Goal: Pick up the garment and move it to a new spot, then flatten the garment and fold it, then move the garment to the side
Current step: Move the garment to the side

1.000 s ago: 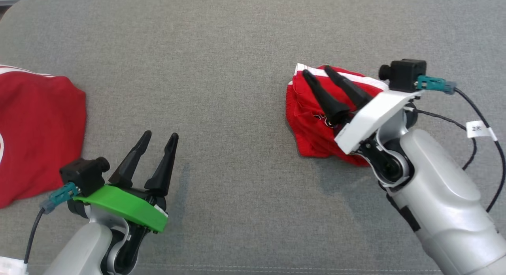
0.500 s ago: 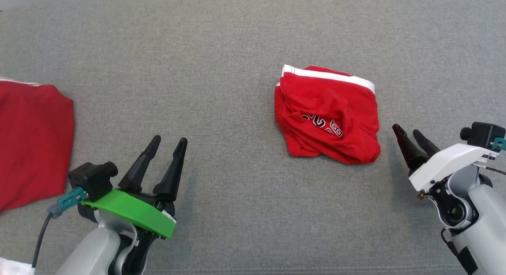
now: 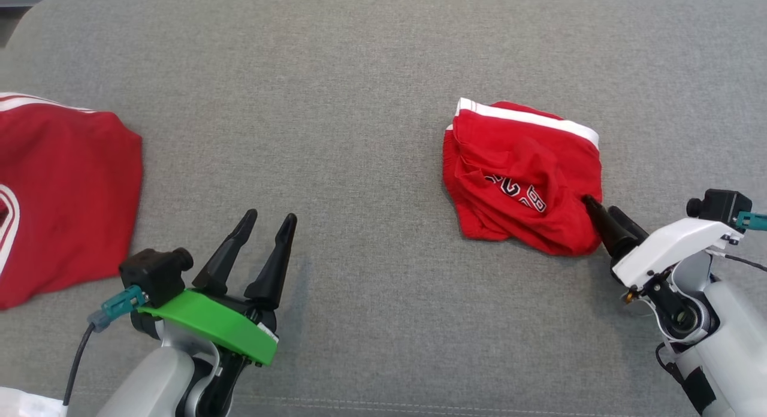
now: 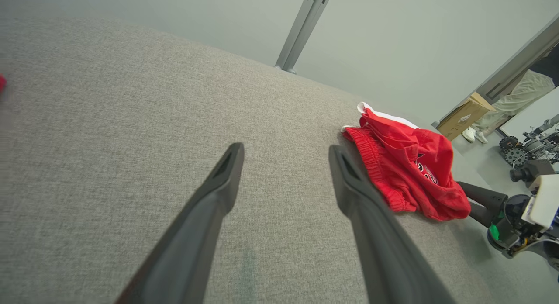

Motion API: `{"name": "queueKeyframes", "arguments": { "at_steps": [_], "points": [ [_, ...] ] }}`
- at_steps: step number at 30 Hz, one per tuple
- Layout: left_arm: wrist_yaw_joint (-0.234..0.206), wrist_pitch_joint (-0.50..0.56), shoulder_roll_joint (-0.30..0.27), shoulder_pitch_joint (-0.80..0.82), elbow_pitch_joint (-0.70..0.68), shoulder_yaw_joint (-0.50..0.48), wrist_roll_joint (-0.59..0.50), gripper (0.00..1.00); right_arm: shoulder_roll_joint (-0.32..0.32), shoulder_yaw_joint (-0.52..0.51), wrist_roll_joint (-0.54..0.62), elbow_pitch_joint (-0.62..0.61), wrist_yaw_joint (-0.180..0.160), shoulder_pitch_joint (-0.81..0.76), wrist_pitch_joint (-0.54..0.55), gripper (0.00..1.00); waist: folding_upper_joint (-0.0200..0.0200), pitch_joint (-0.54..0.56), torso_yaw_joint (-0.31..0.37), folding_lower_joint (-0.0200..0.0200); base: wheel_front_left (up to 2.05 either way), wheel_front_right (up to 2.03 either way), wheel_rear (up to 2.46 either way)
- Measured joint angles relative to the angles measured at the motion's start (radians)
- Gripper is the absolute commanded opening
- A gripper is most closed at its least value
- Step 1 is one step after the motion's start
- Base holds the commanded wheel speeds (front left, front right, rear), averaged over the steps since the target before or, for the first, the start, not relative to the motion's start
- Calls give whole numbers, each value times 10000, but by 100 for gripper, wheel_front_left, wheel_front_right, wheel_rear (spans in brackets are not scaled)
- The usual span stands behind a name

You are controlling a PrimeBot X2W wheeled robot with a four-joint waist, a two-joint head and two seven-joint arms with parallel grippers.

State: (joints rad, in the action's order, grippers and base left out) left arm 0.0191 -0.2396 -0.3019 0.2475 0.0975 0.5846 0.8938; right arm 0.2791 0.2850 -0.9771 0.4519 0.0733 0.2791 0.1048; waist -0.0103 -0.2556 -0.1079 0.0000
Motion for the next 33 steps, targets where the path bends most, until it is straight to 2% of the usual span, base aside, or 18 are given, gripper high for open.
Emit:
{"name": "queueKeyframes", "arguments": {
  "at_steps": [4,5,6,11,16,25,28,29,33],
  "points": [
    [42,0,31,10,61,6,0,100,-211,-109,-221,234,40,339,142,100,0,-4,-230,0,0,0,0],
    [52,0,35,18,79,8,0,100,-282,-119,-293,272,59,428,178,69,0,-6,-286,0,0,0,0],
    [82,0,36,28,107,10,0,100,-337,-119,-368,293,63,498,213,0,0,-6,-338,0,0,0,0],
    [82,-2,52,38,222,-69,2,100,-259,81,-443,105,236,890,395,0,0,57,-528,0,0,0,0],
    [82,-6,69,35,272,-226,2,100,4,531,-96,-644,408,1520,694,0,0,232,-538,0,0,0,0],
    [82,-10,194,34,130,-267,4,100,721,621,-102,-773,395,1658,1722,0,0,124,-506,0,0,0,0],
    [82,2,163,43,-98,-228,4,100,1379,205,-105,-435,-151,1863,2205,0,0,-136,-501,0,0,0,0],
    [82,2,163,43,-98,-228,4,100,1379,205,-105,-435,-151,1863,2205,0,0,-136,-501,0,0,0,0],
    [82,13,29,295,-263,-228,-2,100,2320,-372,-63,-207,-708,2327,2583,0,1,-490,-543,0,0,0,0]
  ]
}}
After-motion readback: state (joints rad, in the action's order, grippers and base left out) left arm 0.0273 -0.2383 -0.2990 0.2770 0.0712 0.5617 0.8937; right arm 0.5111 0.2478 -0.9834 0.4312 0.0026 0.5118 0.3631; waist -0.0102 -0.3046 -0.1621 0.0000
